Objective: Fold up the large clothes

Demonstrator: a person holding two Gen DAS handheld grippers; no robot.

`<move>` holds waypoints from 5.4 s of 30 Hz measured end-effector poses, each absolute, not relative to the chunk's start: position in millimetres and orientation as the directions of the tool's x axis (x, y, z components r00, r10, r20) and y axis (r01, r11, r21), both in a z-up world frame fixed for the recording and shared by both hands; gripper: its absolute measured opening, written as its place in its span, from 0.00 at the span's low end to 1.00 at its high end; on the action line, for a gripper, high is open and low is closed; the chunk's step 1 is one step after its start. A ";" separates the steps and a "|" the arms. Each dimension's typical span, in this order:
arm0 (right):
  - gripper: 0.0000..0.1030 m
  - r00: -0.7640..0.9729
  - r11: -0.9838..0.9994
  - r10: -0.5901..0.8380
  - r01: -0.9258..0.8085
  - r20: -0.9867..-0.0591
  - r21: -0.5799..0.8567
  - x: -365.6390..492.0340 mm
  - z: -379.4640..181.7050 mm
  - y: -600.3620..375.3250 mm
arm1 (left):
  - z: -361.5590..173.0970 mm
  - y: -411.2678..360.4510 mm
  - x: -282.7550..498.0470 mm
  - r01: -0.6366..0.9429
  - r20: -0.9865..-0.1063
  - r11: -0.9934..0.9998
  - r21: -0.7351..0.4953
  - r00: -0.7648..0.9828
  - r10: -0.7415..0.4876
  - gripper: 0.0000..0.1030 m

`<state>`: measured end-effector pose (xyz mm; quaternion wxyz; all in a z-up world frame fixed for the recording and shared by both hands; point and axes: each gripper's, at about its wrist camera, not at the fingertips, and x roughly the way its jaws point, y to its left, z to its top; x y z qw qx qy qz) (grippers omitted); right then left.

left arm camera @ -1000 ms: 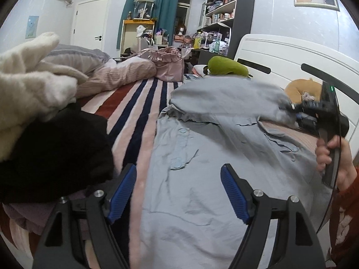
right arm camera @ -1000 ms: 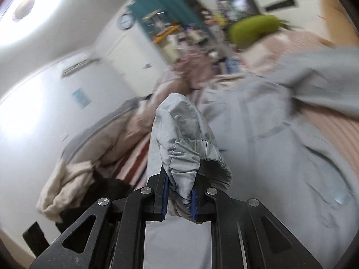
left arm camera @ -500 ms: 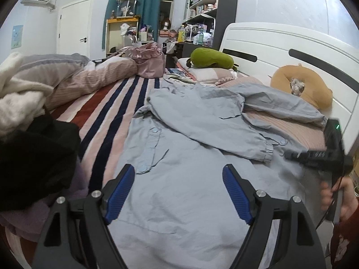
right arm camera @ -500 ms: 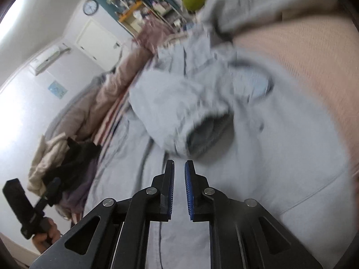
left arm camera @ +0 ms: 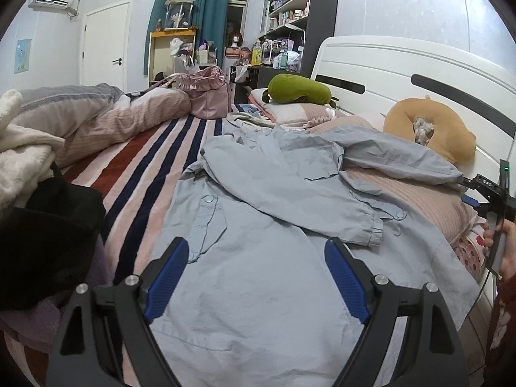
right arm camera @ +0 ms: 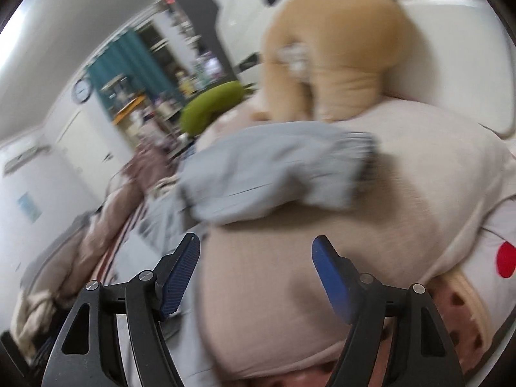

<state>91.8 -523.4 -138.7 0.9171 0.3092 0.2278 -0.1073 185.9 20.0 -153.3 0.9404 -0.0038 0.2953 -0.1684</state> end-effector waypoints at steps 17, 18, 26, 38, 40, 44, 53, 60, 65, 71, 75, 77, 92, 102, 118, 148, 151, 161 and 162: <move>0.03 0.929 0.844 -0.040 0.229 -0.369 0.484 136.7 -97.1 -521.4 | -149.5 30.9 180.5 0.278 -0.546 0.955 -0.102 0.787 -0.287 0.82; 0.03 0.944 0.869 -0.019 0.179 -0.330 0.462 135.7 -84.4 -507.2 | -149.1 33.3 179.6 0.275 -0.542 0.956 -0.102 0.790 -0.285 0.82; 0.03 0.921 0.945 0.315 -0.283 -0.229 0.161 138.7 -24.5 -331.9 | -149.2 48.4 174.6 0.277 -0.522 0.953 -0.123 0.799 -0.299 0.82; 0.02 0.506 0.763 0.531 -0.635 -0.680 0.123 173.1 -174.1 -114.5 | -152.7 73.7 165.6 0.249 -0.511 0.958 -0.145 0.810 -0.288 0.82; 0.02 0.457 0.756 0.532 -0.635 -0.713 0.157 176.2 -188.9 -108.0 | -154.1 77.6 164.2 0.243 -0.514 0.960 -0.141 0.811 -0.281 0.82; 0.28 0.492 0.767 0.559 -0.613 -0.667 0.189 176.5 -174.7 -122.2 | -155.8 84.0 164.7 0.235 -0.520 0.962 -0.138 0.809 -0.273 0.82; 0.30 0.558 0.858 0.490 -0.447 -0.670 0.255 230.5 -178.6 -125.3 | -148.8 66.2 167.6 0.282 -0.532 0.952 -0.118 0.792 -0.300 0.83; 0.32 0.469 0.857 0.444 -0.471 -0.764 0.209 235.7 -237.2 -72.4 | -160.7 80.9 145.4 0.265 -0.565 0.960 -0.094 0.779 -0.270 0.83; 0.33 0.506 0.827 0.531 -0.484 -0.680 0.285 186.3 -189.1 -121.1 | -176.4 109.2 139.6 0.215 -0.609 0.973 -0.090 0.761 -0.224 0.83; 0.59 0.716 0.913 0.409 -0.319 -0.566 0.255 83.2 -131.9 -246.6 | -204.3 137.3 132.7 0.225 -0.663 0.965 -0.132 0.704 -0.255 0.87; 0.81 0.763 0.967 0.234 -0.121 -0.603 0.222 29.2 -139.9 -321.6 | -229.6 144.0 132.9 0.225 -0.696 0.956 -0.190 0.655 -0.292 0.87; 0.82 0.722 0.968 0.212 -0.066 -0.658 0.240 16.5 -160.4 -340.8 | -241.0 145.2 133.0 0.215 -0.710 0.953 -0.214 0.635 -0.303 0.87; 0.06 0.662 0.831 0.437 -0.038 -0.609 0.555 7.5 -233.6 -355.0 | -279.7 138.1 131.7 0.141 -0.757 0.925 -0.354 0.537 -0.372 0.21; 0.01 0.739 0.782 0.511 -0.188 -0.439 0.595 3.0 -184.8 -337.2 | -236.7 124.7 115.0 0.190 -0.670 0.906 -0.379 0.619 -0.410 0.08; 0.00 0.848 0.854 0.420 -0.249 -0.323 0.456 -34.8 -94.5 -336.4 | -123.4 117.7 86.2 0.268 -0.440 0.897 -0.350 0.799 -0.411 0.06; 0.01 0.682 0.715 0.595 -0.208 -0.426 0.667 6.3 -195.1 -351.3 | -245.7 94.8 112.5 0.241 -0.696 0.889 -0.389 0.556 -0.455 0.02; 0.00 0.723 0.725 0.580 -0.249 -0.376 0.642 -1.2 -163.3 -345.2 | -194.7 93.4 101.0 0.305 -0.589 0.858 -0.414 0.629 -0.508 0.02; 0.00 0.787 0.740 0.562 -0.342 -0.253 0.579 -33.4 -92.9 -337.1 | -98.8 83.8 73.5 0.384 -0.443 0.870 -0.308 0.752 -0.488 0.02; 0.00 0.792 0.743 0.561 -0.354 -0.240 0.568 -40.7 -84.5 -336.0 | -91.7 85.1 69.2 0.387 -0.434 0.871 -0.304 0.757 -0.488 0.02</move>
